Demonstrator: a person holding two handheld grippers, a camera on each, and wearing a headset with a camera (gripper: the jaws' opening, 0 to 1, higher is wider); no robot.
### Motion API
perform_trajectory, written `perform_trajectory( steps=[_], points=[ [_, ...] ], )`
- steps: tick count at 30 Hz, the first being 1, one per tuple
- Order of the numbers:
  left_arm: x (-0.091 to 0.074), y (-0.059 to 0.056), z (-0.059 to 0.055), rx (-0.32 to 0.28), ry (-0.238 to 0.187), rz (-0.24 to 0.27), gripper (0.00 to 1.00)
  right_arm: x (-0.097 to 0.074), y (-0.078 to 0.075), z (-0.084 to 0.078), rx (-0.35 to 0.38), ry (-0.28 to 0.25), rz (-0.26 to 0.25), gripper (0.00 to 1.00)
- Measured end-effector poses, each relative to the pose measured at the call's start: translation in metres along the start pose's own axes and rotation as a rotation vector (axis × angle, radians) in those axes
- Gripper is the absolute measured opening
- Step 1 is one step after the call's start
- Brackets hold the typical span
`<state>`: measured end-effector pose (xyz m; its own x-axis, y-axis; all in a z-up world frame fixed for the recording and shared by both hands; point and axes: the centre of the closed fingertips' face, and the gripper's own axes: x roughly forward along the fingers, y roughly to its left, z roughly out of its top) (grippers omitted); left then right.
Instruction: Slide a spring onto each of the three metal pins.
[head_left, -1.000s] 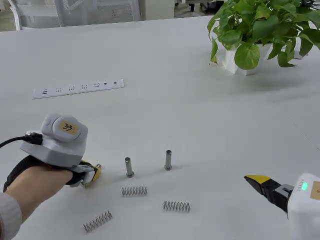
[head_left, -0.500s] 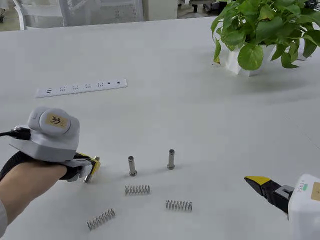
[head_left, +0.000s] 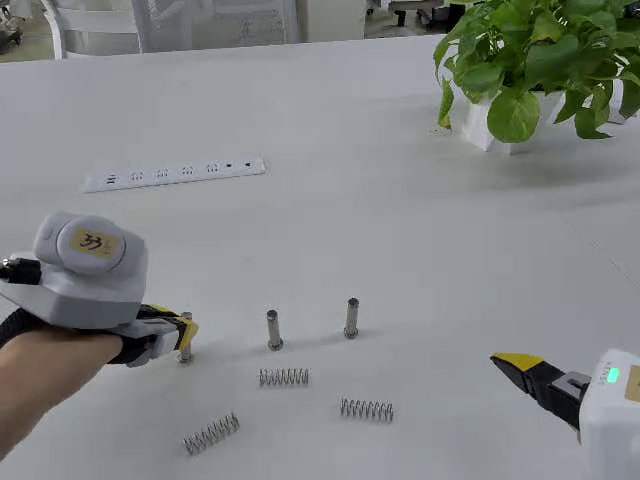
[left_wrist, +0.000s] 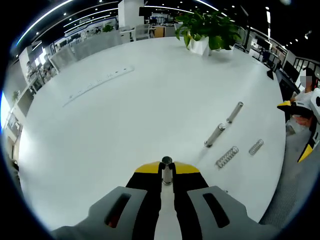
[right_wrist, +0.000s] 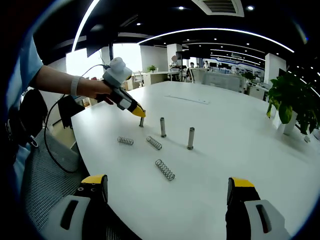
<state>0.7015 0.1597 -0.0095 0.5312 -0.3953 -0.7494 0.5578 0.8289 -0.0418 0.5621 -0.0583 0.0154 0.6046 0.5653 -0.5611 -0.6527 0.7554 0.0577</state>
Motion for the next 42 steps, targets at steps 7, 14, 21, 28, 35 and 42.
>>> perform_trajectory(
  steps=[7, 14, 21, 28, 35, 42],
  points=[
    [-0.0025, -0.0025, -0.0036, -0.004, -0.009, -0.001, 0.04, 0.0019, 0.0028, -0.0011, -0.003, 0.005, 0.008, 1.0],
    [-0.0027, -0.0049, -0.0041, -0.004, -0.028, 0.001, 0.04, 0.0018, 0.0029, -0.0024, -0.004, 0.009, 0.008, 1.0],
    [-0.0038, -0.0054, -0.0036, -0.004, -0.051, 0.004, 0.04, 0.0021, 0.003, -0.0028, -0.006, 0.01, 0.009, 1.0],
    [-0.0042, -0.0062, -0.0052, -0.005, -0.058, 0.004, 0.04, 0.0031, 0.0047, -0.0027, -0.008, 0.012, 0.013, 1.0],
    [-0.0039, -0.0079, -0.0045, 0.026, -0.078, 0.001, 0.04, 0.0029, 0.005, -0.0035, -0.01, 0.015, 0.015, 1.0],
    [-0.0034, -0.0077, -0.0034, 0.038, -0.096, 0.011, 0.04, 0.0026, 0.0045, -0.005, -0.01, 0.019, 0.015, 1.0]
  ],
)
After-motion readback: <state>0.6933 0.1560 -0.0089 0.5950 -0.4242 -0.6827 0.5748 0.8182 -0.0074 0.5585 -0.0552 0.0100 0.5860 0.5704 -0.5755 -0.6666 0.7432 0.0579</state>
